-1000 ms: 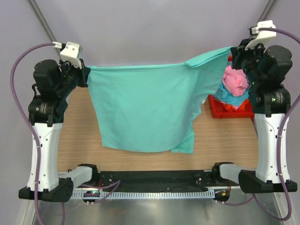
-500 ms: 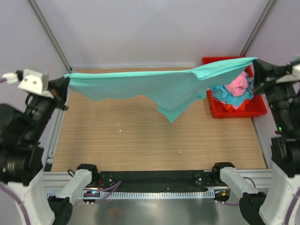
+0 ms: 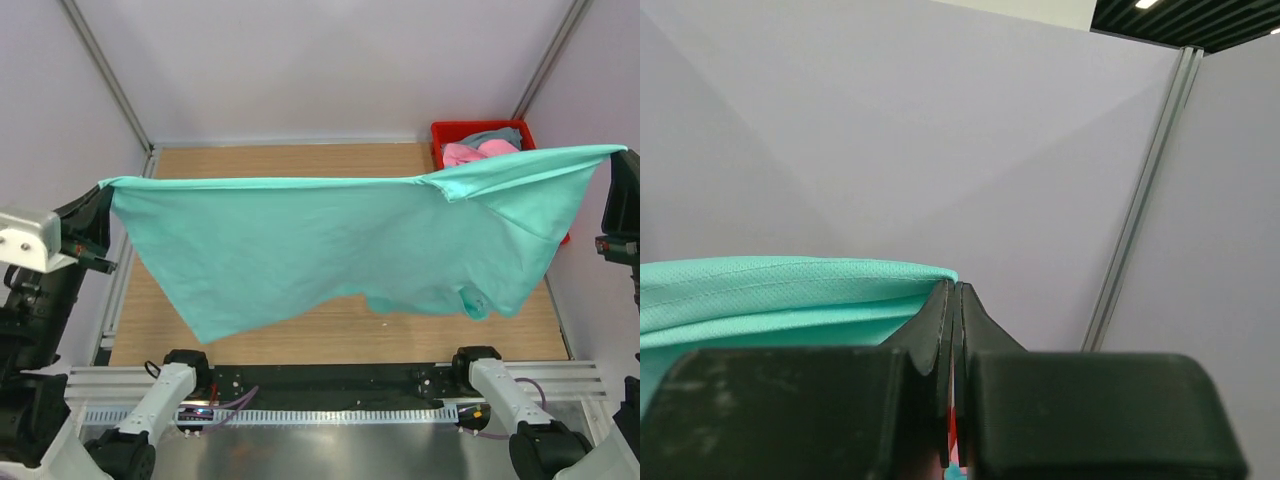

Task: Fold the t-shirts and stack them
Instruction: Flatten the tshirt out

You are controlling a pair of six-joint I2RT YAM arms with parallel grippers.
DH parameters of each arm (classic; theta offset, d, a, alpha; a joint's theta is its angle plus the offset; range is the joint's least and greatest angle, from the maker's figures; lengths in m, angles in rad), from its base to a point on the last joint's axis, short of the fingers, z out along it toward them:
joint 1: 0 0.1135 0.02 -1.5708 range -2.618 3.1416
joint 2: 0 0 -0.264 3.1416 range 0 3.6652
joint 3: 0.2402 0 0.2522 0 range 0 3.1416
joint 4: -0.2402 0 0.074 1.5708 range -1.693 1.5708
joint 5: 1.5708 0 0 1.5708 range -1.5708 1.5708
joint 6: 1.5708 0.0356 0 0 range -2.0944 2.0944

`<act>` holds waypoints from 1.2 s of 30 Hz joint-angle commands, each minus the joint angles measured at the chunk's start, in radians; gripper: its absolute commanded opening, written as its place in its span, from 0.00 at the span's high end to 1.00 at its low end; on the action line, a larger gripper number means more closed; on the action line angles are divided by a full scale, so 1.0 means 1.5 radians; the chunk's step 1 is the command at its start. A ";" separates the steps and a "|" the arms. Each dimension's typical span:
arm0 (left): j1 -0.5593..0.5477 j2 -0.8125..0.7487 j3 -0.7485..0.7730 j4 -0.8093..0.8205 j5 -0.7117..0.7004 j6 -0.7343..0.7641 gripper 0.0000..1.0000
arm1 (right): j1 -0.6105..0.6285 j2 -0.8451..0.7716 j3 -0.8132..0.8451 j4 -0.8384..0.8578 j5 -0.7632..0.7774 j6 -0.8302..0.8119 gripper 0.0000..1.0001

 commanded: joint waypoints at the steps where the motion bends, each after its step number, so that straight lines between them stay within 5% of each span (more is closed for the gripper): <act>1: 0.002 0.047 -0.029 0.008 -0.057 0.041 1.00 | -0.004 0.056 -0.006 0.009 0.029 -0.021 0.99; 5: 0.002 0.067 -0.140 0.039 -0.053 0.054 1.00 | -0.005 0.070 -0.092 0.067 0.011 -0.026 0.99; 10: 0.001 0.112 -0.391 0.163 -0.050 0.078 1.00 | -0.003 0.109 -0.346 0.166 0.005 -0.045 0.99; 14: 0.002 0.239 -0.540 0.293 -0.037 0.080 1.00 | -0.004 0.197 -0.492 0.236 -0.030 -0.036 0.99; 18: 0.002 0.372 -0.581 0.371 -0.026 0.085 1.00 | -0.003 0.307 -0.567 0.343 -0.023 -0.026 0.99; 28: 0.001 0.668 -0.482 0.455 -0.076 0.107 1.00 | 0.014 0.652 -0.455 0.423 -0.002 -0.023 0.99; 36: 0.013 0.756 -0.417 0.503 -0.138 0.061 1.00 | 0.024 0.805 -0.277 0.421 0.011 -0.011 0.99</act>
